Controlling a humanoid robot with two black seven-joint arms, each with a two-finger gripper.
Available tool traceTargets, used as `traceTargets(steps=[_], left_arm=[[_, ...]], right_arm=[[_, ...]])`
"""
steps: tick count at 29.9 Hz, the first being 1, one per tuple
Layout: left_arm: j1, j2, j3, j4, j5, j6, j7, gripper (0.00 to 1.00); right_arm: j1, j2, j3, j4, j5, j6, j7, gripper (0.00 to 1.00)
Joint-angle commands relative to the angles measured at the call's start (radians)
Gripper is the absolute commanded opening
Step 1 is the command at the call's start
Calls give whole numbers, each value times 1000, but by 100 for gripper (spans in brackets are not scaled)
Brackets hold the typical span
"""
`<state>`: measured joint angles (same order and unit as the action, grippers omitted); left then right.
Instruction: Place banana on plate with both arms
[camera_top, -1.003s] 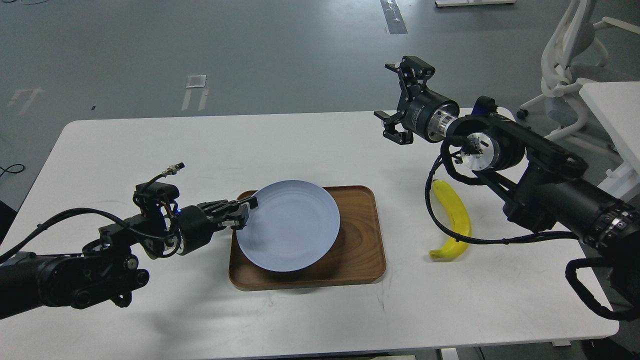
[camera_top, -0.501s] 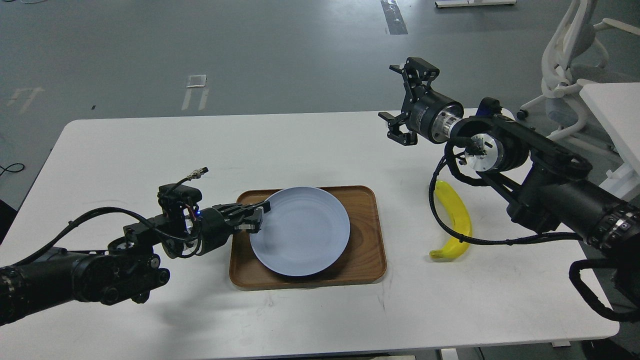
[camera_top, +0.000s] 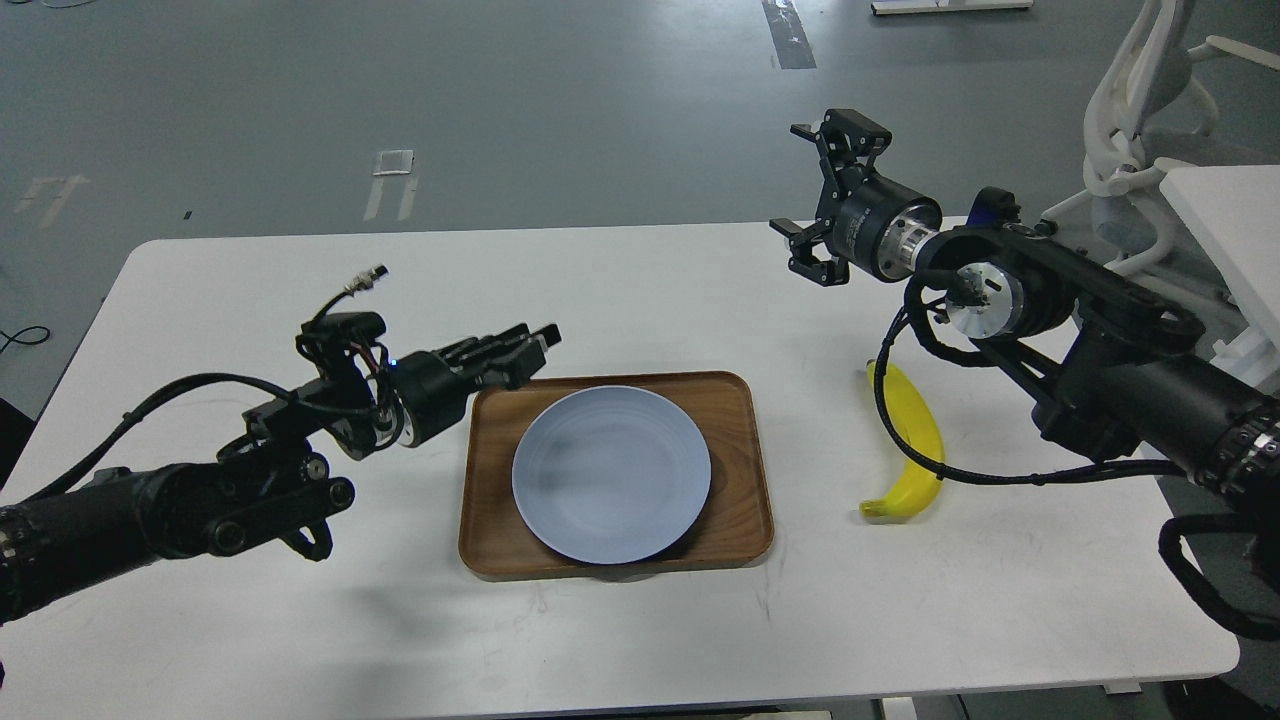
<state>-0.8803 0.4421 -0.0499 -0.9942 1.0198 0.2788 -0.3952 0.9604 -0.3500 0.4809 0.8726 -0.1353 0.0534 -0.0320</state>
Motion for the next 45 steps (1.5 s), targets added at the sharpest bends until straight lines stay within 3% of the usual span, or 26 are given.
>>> traceTargets(steps=[1, 5, 9, 15, 31, 33, 35, 37, 41, 45], left_arm=[[-54, 21, -236, 0, -278, -55, 1, 98], [-75, 41, -356, 12, -530, -193, 18, 98], [-62, 76, -407, 19, -786, -299, 87, 98], [-32, 75, -409, 49, -819, -305, 88, 98], [0, 89, -409, 60, -819, -293, -8, 98], [0, 90, -409, 62, -819, -293, -8, 98], [0, 93, -409, 62, -816, -293, -8, 98], [0, 93, -407, 62, -816, -291, -8, 98], [0, 95, -407, 60, -814, -288, -11, 98], [1, 98, -407, 60, -814, -288, -11, 98]], right_arm=[[30, -110, -80, 110, -273, 2, 24, 100], [60, -260, -168, 250, -528, 2, 55, 99], [98, -433, -356, 399, -838, 5, 56, 98], [77, -484, -546, 437, -1079, 5, 57, 95], [-25, -434, -637, 355, -1146, 5, 44, 85], [-28, -428, -639, 352, -1146, 5, 44, 73], [-26, -403, -643, 338, -1147, 5, 46, 45], [-28, -391, -645, 333, -1149, 5, 44, 28], [-26, -376, -645, 321, -1149, 0, 46, 15], [-26, -353, -645, 302, -1149, -3, 46, 10]])
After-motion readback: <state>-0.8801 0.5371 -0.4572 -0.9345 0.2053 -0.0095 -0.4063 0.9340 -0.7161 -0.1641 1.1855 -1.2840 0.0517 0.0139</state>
